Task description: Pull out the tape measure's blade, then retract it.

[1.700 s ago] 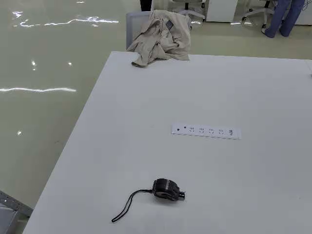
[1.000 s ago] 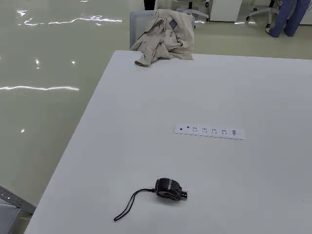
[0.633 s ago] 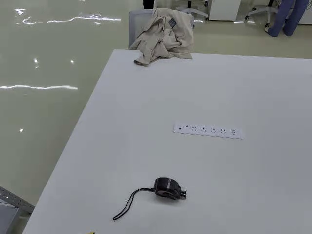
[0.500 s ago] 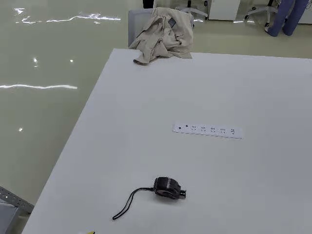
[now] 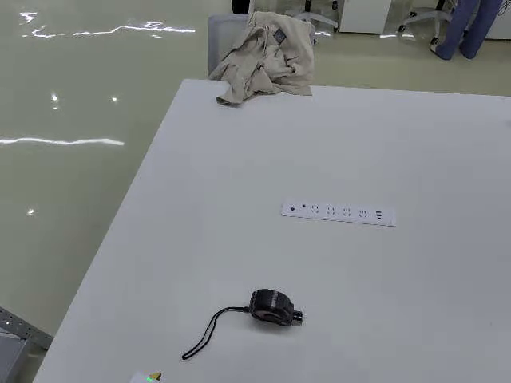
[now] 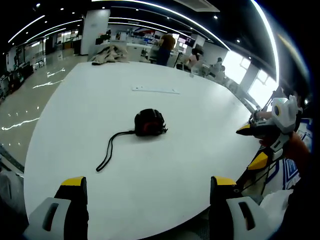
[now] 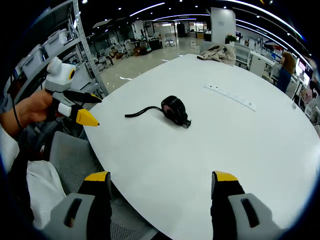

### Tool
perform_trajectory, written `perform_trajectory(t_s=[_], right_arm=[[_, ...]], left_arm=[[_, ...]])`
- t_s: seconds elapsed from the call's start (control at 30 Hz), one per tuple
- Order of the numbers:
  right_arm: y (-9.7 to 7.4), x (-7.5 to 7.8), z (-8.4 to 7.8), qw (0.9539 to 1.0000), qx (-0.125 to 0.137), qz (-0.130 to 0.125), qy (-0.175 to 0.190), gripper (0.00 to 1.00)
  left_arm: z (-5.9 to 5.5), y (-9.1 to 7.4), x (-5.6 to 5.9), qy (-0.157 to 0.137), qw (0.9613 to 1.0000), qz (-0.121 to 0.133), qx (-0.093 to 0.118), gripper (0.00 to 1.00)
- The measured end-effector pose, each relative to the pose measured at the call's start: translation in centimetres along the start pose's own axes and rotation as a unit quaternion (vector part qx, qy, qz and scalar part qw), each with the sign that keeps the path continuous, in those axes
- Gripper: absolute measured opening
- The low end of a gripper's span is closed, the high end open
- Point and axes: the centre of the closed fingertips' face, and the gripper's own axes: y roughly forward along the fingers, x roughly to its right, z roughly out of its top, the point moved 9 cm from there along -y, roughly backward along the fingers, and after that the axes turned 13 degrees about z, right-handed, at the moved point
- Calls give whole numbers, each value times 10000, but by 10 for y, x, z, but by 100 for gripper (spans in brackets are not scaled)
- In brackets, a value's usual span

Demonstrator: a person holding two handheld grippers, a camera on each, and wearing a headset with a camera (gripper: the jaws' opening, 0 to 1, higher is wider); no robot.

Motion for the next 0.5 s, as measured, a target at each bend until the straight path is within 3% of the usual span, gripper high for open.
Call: perform_trajectory(t_s=[0.5], right_arm=[[15,9,5,9999,-77,57,-103,83]], left_arm=[[4,16,3,128,9999,-60,-9,100]])
